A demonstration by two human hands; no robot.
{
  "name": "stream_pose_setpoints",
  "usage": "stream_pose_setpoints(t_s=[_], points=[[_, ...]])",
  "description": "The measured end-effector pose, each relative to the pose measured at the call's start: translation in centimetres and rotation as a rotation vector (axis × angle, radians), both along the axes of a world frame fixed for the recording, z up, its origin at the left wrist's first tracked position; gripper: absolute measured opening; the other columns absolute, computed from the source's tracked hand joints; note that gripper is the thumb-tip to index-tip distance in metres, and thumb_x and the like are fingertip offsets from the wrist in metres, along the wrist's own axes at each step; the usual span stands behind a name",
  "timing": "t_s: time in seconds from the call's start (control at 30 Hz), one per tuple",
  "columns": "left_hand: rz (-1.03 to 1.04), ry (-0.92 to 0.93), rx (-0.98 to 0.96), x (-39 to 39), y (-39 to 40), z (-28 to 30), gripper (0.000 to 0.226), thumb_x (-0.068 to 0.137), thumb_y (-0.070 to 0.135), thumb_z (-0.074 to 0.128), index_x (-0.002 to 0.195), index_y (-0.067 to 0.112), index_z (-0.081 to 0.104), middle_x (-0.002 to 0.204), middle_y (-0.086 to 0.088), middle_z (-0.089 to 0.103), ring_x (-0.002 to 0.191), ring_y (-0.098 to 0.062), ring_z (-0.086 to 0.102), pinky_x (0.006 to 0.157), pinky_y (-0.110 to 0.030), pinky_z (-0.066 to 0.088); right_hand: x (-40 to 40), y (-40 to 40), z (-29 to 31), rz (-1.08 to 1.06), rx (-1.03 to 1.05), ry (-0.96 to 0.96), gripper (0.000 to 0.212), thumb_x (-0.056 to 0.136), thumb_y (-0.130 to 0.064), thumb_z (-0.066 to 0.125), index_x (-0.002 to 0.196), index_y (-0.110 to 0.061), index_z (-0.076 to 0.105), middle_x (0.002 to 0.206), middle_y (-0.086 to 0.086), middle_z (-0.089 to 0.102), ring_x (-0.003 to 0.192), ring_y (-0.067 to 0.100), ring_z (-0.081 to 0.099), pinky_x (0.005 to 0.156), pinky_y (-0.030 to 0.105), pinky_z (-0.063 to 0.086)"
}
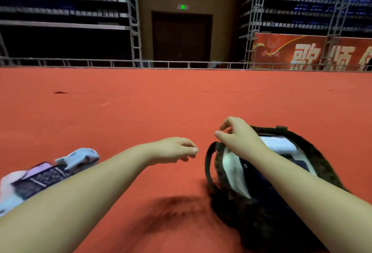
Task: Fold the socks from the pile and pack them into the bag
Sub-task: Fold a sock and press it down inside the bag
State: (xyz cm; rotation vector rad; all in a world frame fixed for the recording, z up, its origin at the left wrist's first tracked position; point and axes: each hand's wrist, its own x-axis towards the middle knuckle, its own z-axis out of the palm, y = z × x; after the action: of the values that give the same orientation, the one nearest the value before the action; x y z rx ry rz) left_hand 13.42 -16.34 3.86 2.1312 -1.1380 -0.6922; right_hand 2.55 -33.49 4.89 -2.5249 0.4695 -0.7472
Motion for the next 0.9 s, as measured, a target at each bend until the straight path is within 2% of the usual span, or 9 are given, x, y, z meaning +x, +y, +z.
stream_pose_setpoints(t_s=[0.13,0.23,0.4,0.5,0.67,0.73,0.77,0.83,0.9], points=[[0.093,-0.006,0.173,3.8,9.7,-0.5,0.023,0.098,0.035,0.044,0.116,0.025,0.055,0.108,0.010,0.063,0.096,-0.009,0.061,0.081,-0.028,0.042,4.7,6.8,-2.1,0.155,0.065,0.142,0.015,0.086,-0.037,0.061,0.088,-0.024,0.056,0.107,0.001,0.058,0.093,0.017,0.056,0.074,0.029,0.040],[0.161,-0.010,0.225,6.4,15.6,-0.7,0.016,0.094,0.035,0.053,0.105,0.025,0.058,0.100,0.006,0.064,0.089,-0.013,0.060,0.080,-0.029,0.042,6.8,10.8,-3.6,0.246,0.071,0.218,0.015,0.087,-0.035,0.062,0.091,-0.022,0.057,0.108,0.005,0.060,0.087,0.013,0.049,0.072,0.023,0.033],[0.398,0.010,0.216,9.5,26.2,-1.0,0.014,0.098,0.027,0.048,0.095,0.017,0.057,0.089,0.000,0.057,0.076,-0.014,0.051,0.067,-0.024,0.042,9.9,18.1,-6.0,0.420,-0.005,0.392,0.029,0.087,-0.035,0.062,0.108,-0.015,0.063,0.119,0.005,0.061,0.106,0.020,0.056,0.084,0.026,0.041],[0.519,-0.027,0.225,10.6,29.2,-1.9,0.016,0.097,0.028,0.050,0.094,0.016,0.060,0.087,0.000,0.061,0.070,-0.011,0.053,0.060,-0.017,0.045,10.9,20.4,-6.9,0.474,-0.005,0.431,0.031,0.088,-0.036,0.062,0.111,-0.015,0.062,0.120,0.005,0.060,0.102,0.018,0.057,0.081,0.025,0.041],[0.756,-0.307,0.222,12.8,30.2,-4.5,0.034,0.088,0.041,0.059,0.110,0.015,0.065,0.111,-0.006,0.066,0.099,-0.021,0.060,0.086,-0.032,0.046,11.4,21.6,-8.1,0.500,0.019,0.451,0.029,0.089,-0.033,0.062,0.110,-0.014,0.062,0.119,0.004,0.061,0.102,0.016,0.055,0.080,0.023,0.038],[0.882,-0.278,0.173,13.2,30.4,-5.3,0.049,0.087,0.044,0.060,0.122,0.009,0.057,0.122,-0.010,0.060,0.107,-0.025,0.056,0.087,-0.031,0.042,11.4,21.5,-8.7,0.503,0.037,0.461,0.027,0.089,-0.032,0.062,0.109,-0.014,0.063,0.118,0.002,0.061,0.100,0.014,0.055,0.081,0.023,0.038],[0.906,-0.253,0.173,13.4,30.6,-5.6,0.050,0.087,0.045,0.060,0.120,0.008,0.057,0.119,-0.012,0.059,0.103,-0.025,0.055,0.084,-0.030,0.040,11.4,21.4,-9.0,0.502,0.048,0.466,0.026,0.089,-0.031,0.062,0.108,-0.013,0.063,0.117,0.002,0.062,0.101,0.014,0.055,0.082,0.023,0.038],[0.887,-0.222,0.170,13.7,31.1,-6.3,0.035,0.085,0.043,0.064,0.098,0.011,0.063,0.095,-0.009,0.062,0.084,-0.022,0.053,0.072,-0.029,0.039,11.2,21.0,-9.5,0.501,0.079,0.479,0.023,0.089,-0.030,0.062,0.106,-0.015,0.063,0.114,0.001,0.062,0.101,0.014,0.055,0.082,0.023,0.038],[0.851,-0.165,0.080,13.6,31.2,-6.4,0.015,0.082,0.026,0.070,0.078,0.014,0.062,0.072,-0.004,0.059,0.068,-0.018,0.050,0.062,-0.026,0.038,11.1,20.5,-9.9,0.505,0.115,0.485,0.019,0.088,-0.030,0.063,0.101,-0.018,0.062,0.112,0.000,0.062,0.101,0.014,0.055,0.083,0.024,0.039]])
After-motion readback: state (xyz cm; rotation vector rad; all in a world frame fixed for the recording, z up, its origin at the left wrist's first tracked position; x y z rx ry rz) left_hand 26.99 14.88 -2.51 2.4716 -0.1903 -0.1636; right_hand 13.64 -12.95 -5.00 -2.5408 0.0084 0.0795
